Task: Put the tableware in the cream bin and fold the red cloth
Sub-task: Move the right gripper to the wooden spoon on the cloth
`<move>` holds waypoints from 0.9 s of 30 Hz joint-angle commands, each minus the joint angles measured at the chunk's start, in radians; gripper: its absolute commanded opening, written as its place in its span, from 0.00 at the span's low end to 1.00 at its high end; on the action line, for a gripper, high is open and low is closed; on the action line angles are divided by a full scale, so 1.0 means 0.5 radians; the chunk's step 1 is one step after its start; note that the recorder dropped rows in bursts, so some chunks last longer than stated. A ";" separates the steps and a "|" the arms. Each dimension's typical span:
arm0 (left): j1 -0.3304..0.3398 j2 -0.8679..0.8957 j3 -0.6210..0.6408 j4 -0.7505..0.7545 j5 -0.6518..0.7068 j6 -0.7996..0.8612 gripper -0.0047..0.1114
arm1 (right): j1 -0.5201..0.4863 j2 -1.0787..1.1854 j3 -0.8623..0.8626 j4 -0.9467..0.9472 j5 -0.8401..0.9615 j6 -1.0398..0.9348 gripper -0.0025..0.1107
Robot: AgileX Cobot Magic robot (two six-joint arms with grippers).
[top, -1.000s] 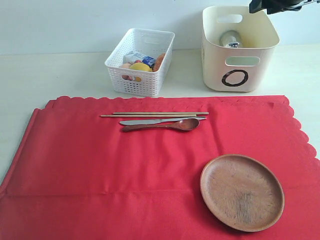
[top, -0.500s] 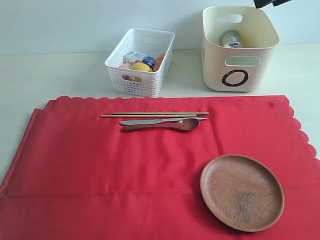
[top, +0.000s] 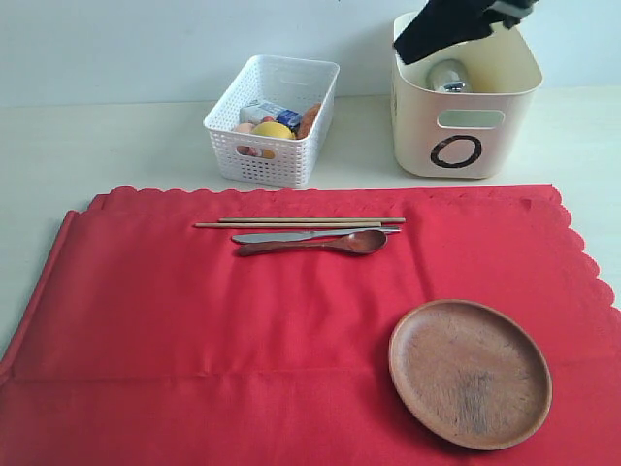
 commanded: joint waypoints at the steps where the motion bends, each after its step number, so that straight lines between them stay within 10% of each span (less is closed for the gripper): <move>1: -0.011 -0.013 0.006 -0.001 -0.002 -0.008 0.05 | 0.191 0.112 -0.011 -0.107 0.012 -0.072 0.42; 27: -0.011 -0.013 0.006 -0.001 -0.002 -0.004 0.05 | 0.858 0.627 -0.011 -0.728 -0.487 -0.064 0.42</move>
